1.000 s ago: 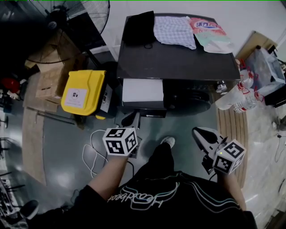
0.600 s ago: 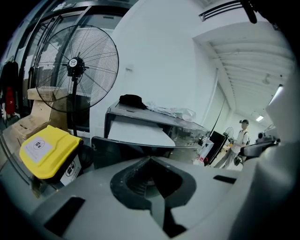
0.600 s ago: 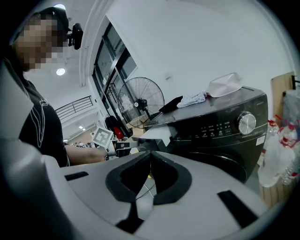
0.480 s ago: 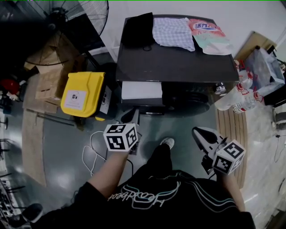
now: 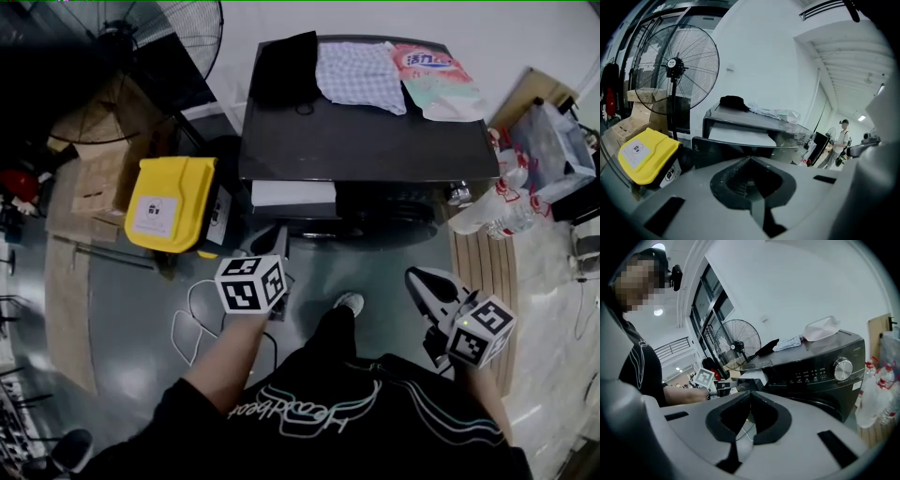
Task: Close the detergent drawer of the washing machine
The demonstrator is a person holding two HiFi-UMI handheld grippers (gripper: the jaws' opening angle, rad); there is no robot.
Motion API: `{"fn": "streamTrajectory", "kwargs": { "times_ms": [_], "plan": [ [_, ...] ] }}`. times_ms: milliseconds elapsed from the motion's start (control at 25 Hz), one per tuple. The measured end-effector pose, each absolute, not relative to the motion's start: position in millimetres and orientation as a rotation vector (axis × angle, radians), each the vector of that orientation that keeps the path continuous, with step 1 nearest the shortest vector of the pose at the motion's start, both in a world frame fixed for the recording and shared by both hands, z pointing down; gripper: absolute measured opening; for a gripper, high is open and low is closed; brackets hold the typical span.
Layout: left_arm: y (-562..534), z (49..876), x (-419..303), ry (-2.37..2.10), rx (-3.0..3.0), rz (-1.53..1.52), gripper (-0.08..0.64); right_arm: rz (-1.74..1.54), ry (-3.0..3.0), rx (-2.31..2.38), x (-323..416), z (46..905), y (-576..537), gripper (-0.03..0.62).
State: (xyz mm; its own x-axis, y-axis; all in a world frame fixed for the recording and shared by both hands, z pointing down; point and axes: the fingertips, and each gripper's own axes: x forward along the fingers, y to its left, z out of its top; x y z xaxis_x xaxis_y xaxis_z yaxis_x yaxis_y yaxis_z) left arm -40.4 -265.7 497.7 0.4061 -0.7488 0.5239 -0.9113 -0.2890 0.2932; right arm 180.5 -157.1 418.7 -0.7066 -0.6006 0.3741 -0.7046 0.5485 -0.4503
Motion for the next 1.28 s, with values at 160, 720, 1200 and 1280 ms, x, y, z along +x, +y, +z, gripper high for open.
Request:
{"fn": "streamTrajectory", "kwargs": {
  "times_ms": [160, 720, 1200, 1280],
  "plan": [
    [-272, 498, -40, -1.414, 2.113, 0.391, 0.021, 0.885, -2.604, 1.117, 182, 419, -161, 0.026],
    [-290, 497, -41, -1.429, 2.133, 0.399, 0.021, 0.896, -2.594, 1.160, 191, 418, -177, 0.026],
    [-319, 497, -43, -1.439, 2.094, 0.401, 0.021, 0.920, -2.599, 1.143, 189, 423, -195, 0.026],
    [-328, 497, -42, -1.438, 2.092, 0.401, 0.021, 0.926, -2.594, 1.150, 191, 424, -197, 0.026]
  ]
}}
